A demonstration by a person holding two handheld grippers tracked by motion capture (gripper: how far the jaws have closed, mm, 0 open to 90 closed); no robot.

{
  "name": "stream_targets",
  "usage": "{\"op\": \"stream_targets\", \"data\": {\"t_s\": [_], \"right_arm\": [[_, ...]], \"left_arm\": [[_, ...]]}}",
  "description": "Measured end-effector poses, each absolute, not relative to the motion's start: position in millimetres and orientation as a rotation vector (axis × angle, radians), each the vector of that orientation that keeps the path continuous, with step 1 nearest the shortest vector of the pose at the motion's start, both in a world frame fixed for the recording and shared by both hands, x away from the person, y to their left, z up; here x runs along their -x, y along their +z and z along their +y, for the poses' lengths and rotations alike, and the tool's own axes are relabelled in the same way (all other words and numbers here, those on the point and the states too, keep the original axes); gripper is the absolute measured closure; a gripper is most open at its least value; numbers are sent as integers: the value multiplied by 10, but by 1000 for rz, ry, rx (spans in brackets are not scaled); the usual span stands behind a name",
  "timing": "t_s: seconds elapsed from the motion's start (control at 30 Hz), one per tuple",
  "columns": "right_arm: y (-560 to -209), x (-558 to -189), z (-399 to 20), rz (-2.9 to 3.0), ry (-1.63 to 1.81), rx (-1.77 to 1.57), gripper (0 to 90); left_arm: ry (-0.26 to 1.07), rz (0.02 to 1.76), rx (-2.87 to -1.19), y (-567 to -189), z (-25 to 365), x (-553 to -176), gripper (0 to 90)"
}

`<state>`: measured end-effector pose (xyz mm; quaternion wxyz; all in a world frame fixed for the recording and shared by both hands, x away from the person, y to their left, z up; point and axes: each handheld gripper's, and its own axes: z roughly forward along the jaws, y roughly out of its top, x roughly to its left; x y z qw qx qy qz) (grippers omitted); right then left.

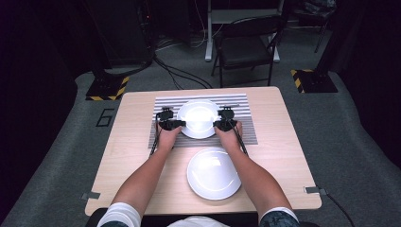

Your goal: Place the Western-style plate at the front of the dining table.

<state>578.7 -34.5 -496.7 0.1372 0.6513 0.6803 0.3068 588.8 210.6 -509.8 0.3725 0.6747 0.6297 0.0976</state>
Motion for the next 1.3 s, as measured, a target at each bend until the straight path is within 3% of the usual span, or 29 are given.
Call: {"op": "stream_targets", "data": {"t_s": [0.63,0.97,1.13,1.3], "right_arm": [[-5005,-5815,-391,1977,902,-1929,579],[-4916,-5755,-430,1970,904,-1891,580],[-4870,-5724,-510,1960,962,-1879,519],[-4849,-5658,-561,1964,998,-1860,514]], "left_arm": [[259,1619,-1730,-5097,2096,-5893,577],[290,1574,-1737,-5042,2128,-5853,531],[254,1588,-1725,-5022,2183,-5831,522],[244,1559,-1739,-4991,2212,-5783,527]]}}
